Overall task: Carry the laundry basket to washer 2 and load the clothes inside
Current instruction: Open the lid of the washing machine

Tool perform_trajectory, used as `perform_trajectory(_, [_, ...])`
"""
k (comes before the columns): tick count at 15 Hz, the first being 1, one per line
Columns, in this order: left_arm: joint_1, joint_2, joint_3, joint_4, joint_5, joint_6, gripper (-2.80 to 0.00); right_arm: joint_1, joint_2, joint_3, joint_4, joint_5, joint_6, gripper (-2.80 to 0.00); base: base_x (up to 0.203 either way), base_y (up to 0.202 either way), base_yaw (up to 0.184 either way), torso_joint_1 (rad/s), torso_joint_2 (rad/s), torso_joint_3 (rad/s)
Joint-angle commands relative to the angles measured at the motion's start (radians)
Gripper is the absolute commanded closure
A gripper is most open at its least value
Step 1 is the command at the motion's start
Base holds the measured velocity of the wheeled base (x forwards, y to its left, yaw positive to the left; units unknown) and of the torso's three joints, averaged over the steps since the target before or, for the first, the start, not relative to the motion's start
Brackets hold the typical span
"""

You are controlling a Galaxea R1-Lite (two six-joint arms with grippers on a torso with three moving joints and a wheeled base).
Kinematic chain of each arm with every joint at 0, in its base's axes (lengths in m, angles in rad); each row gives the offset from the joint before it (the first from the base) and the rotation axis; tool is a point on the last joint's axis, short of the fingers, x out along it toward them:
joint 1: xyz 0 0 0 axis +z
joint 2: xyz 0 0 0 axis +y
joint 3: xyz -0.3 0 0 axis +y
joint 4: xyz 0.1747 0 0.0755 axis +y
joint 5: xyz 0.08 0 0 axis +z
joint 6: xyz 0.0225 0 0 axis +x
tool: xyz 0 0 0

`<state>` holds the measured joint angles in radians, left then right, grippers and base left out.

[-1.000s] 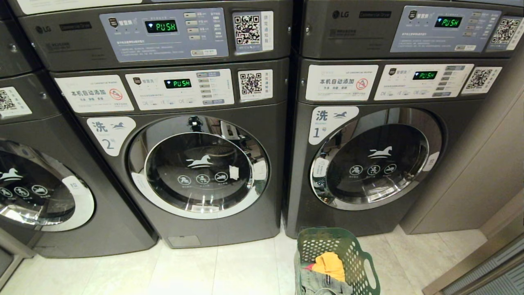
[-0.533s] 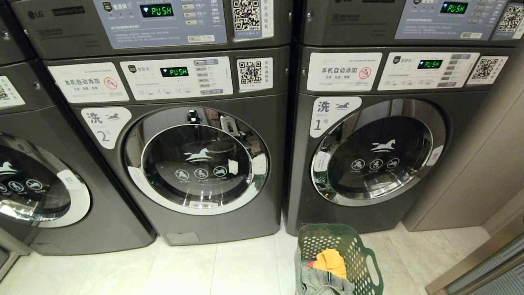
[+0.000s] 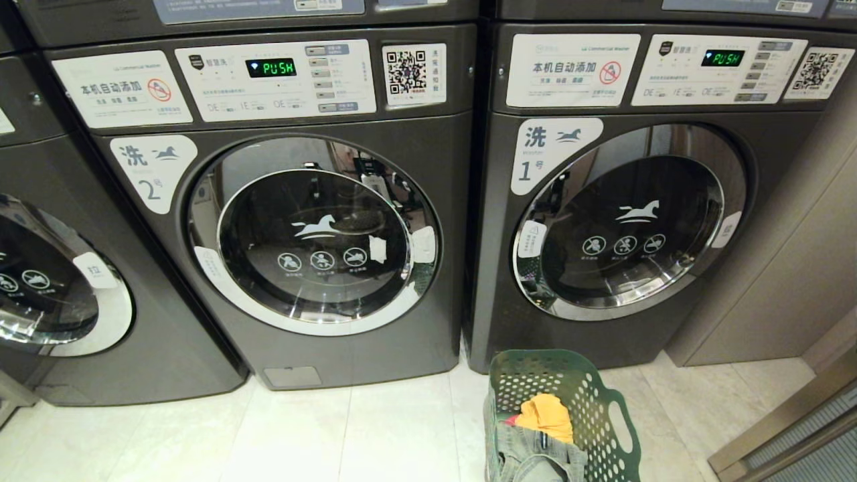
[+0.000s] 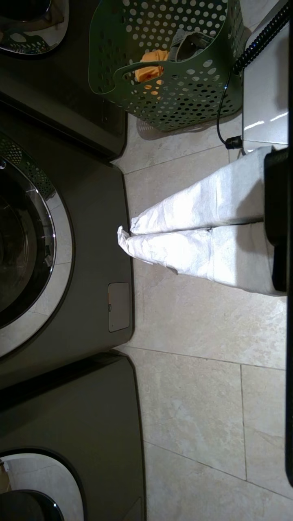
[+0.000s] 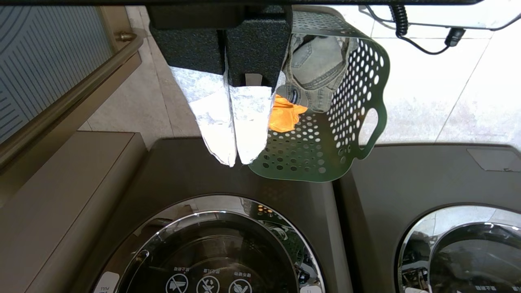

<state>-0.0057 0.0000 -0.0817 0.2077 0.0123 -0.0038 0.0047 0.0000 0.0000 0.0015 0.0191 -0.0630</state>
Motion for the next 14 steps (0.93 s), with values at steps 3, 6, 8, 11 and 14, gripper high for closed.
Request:
perform_trajectory(3, [0.001,0.002,0.000,0.001,0.000,0.001,0.00,0.000,0.002,0.000,0.000,0.002,-0.006,0.00,0.000,0.000,0.000,-0.028,0.07,0.040])
perform_trajectory(6, [0.001,0.002,0.000,0.001,0.001,-0.001,0.00,0.000,0.002,0.000,0.002,0.002,-0.009,0.00,0.000,0.000,0.000,-0.001,0.01,0.006])
perform_trajectory(8, [0.000,0.002,0.000,0.001,0.001,-0.001,0.00,0.000,0.002,0.001,0.002,0.001,-0.009,0.00,0.001,-0.030,-0.002,-0.001,0.00,0.001])
perform_trajectory(11, [0.000,0.002,0.000,0.001,0.001,-0.001,0.00,0.000,0.002,0.002,0.002,-0.004,-0.009,0.00,0.001,-0.170,-0.002,0.002,0.01,0.001])
perform_trajectory(14, [0.000,0.002,0.000,0.001,0.001,-0.001,0.00,0.000,0.002,0.002,0.002,-0.004,-0.009,0.00,0.000,-0.194,0.001,0.000,0.01,0.003])
